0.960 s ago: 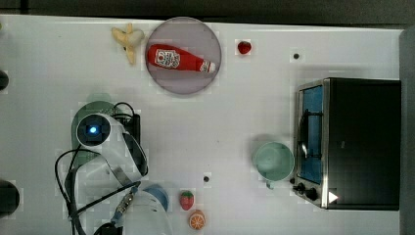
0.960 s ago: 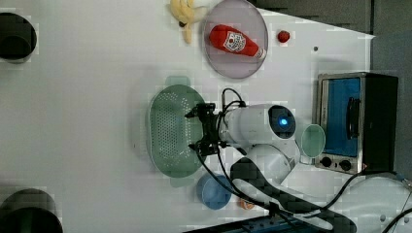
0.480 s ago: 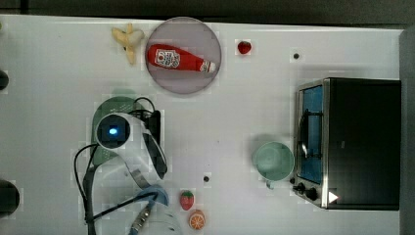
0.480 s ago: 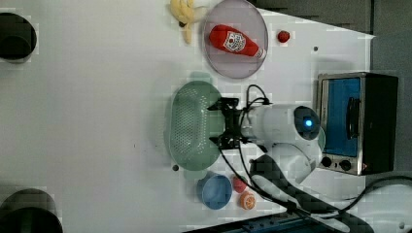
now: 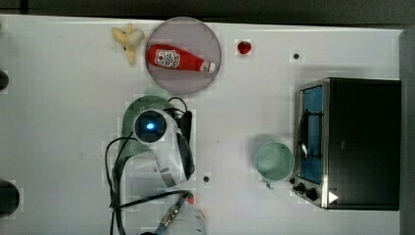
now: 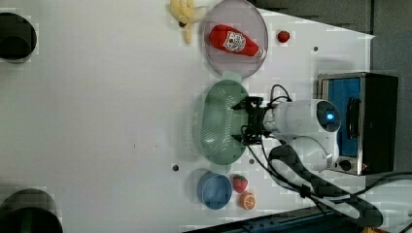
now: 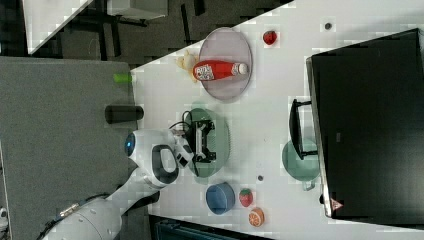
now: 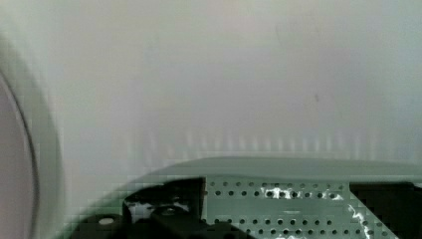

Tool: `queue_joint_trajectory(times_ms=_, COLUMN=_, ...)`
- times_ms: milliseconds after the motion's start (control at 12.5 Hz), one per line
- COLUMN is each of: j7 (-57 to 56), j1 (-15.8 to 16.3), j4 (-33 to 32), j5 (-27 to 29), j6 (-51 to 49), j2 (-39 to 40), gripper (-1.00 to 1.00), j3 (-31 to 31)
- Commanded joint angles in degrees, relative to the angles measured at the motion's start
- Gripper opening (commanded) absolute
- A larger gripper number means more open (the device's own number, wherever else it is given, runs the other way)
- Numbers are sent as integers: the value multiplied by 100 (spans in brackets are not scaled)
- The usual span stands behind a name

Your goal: Drag strainer left to right.

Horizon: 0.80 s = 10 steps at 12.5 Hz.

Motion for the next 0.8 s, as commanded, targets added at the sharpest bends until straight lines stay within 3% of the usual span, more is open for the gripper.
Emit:
queue_joint_trajectory(times_ms=80, j7=-741, j1=-135, j4=-191, j5=-130, j6=-74, j2=-165, gripper=100, j3=-237)
queue_joint_trajectory(times_ms=800, j7=-1838, j1=-168, j4=-274, j5=-131, j6=70, j2=-216, gripper=100, j3=-1396)
